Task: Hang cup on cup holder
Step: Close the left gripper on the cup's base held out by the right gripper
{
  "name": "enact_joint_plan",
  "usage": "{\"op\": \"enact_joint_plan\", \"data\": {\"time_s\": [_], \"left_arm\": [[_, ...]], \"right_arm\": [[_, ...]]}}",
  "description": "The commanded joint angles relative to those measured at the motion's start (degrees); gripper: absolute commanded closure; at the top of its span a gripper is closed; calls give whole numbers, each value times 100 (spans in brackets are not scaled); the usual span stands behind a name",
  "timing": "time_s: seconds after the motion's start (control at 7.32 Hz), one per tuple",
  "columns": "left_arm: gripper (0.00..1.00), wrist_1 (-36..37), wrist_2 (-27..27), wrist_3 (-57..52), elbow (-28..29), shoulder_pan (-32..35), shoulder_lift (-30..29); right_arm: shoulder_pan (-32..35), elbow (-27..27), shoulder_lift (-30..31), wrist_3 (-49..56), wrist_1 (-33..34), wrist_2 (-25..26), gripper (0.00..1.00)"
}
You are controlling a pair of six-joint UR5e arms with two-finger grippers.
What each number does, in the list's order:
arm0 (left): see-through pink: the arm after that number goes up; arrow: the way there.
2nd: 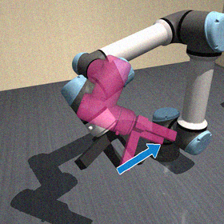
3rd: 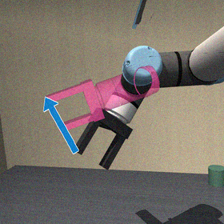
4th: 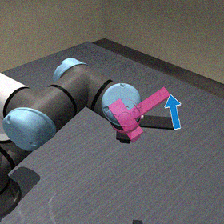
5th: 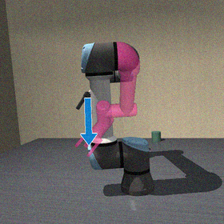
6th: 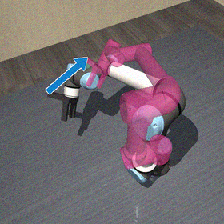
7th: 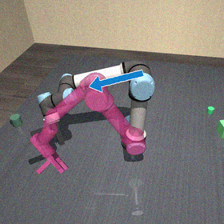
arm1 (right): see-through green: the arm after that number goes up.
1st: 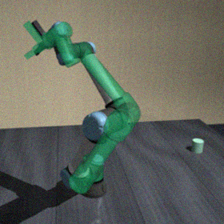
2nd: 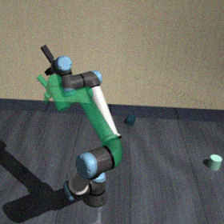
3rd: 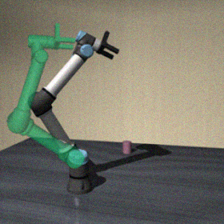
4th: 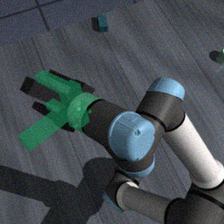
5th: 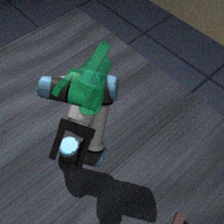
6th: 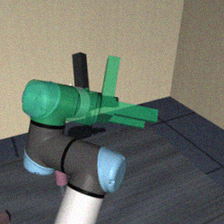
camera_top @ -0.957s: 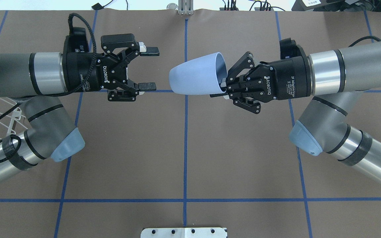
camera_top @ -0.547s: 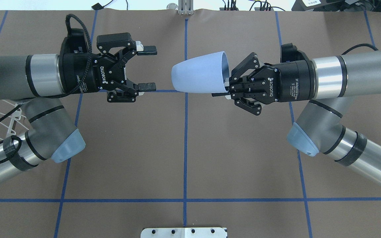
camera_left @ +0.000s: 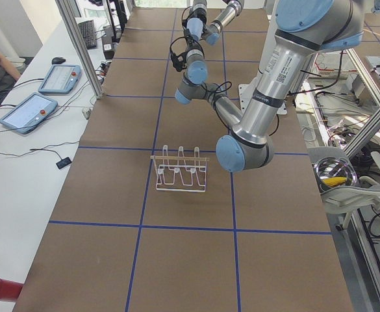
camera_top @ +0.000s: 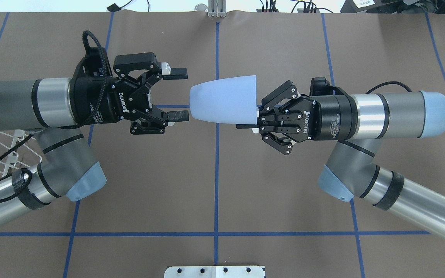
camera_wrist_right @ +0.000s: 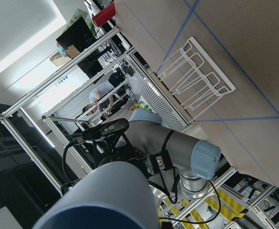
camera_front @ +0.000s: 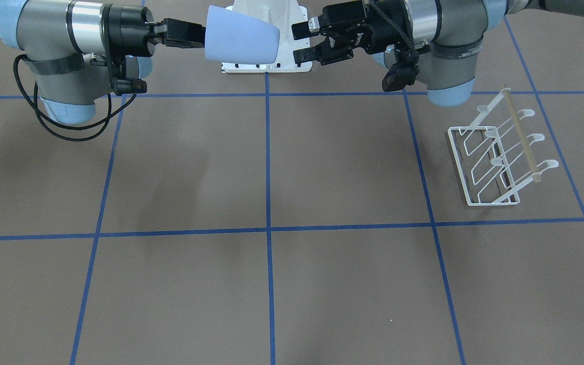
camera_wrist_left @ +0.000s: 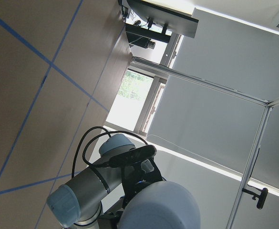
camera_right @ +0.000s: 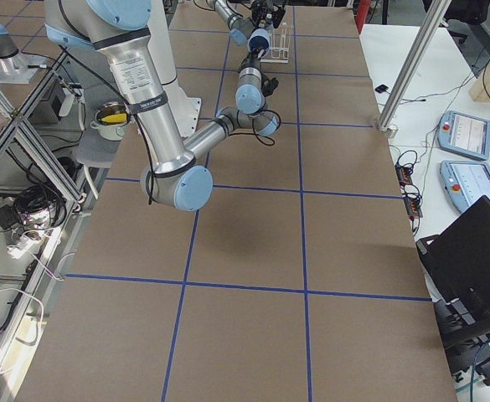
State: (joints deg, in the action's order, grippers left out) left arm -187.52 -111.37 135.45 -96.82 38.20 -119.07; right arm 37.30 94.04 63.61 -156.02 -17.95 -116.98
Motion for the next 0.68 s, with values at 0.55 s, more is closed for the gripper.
{"op": "enact_joint_plan", "data": {"time_s": [0.55], "left_arm": [[5,-276,342,8,-83,-400,-11]], "right_arm": [[-310,-263,-68,2,-665,333,100]]}}
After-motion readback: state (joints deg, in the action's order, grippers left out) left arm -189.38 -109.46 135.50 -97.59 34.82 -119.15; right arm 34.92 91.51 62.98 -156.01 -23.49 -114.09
